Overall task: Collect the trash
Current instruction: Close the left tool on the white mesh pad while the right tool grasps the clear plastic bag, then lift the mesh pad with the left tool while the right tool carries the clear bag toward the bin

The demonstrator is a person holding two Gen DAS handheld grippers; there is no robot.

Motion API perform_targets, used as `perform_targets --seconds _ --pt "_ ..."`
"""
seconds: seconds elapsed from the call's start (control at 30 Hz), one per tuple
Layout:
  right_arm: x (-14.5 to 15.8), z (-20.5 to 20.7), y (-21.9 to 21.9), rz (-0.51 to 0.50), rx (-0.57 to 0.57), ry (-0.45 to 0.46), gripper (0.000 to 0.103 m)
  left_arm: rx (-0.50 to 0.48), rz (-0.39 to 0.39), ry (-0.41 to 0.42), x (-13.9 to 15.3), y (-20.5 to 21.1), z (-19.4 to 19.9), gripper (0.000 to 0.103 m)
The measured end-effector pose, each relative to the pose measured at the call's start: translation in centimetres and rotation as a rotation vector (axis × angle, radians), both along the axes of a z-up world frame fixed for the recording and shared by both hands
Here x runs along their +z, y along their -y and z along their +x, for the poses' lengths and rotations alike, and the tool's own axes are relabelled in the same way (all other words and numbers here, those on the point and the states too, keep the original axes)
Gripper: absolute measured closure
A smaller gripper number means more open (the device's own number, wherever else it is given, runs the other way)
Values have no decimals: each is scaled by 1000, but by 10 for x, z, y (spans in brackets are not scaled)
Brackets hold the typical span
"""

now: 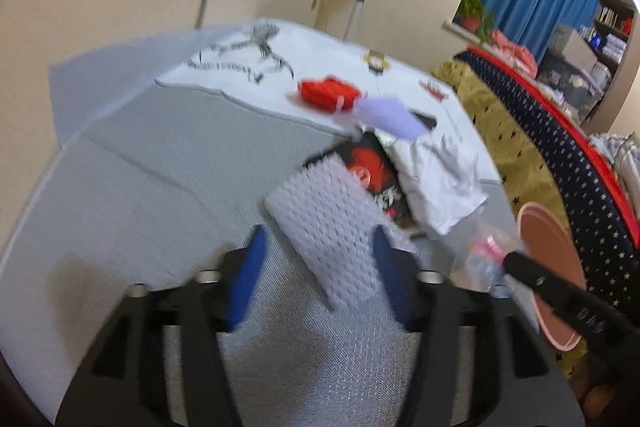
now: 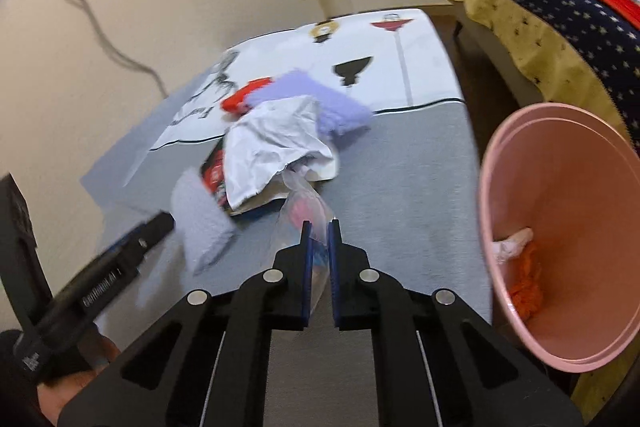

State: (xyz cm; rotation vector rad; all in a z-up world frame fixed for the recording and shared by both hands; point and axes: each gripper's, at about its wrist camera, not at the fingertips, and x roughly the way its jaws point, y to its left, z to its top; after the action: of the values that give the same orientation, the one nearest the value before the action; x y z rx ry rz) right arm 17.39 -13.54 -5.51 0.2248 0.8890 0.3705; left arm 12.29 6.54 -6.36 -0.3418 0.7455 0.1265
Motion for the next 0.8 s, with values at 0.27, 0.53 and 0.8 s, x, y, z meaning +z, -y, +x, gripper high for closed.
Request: perform_targets --seconds 0.27,0.53,0.8 --pt "0 0 5 -9 -7 4 95 -51 6 -73 -13 13 9 73" --pt "10 -7 12 -13 -27 39 96 -75 46 -5 5 14 -3 89" --pt "35 -30 25 -24 -53 119 96 -101 103 64 33 22 -25 90"
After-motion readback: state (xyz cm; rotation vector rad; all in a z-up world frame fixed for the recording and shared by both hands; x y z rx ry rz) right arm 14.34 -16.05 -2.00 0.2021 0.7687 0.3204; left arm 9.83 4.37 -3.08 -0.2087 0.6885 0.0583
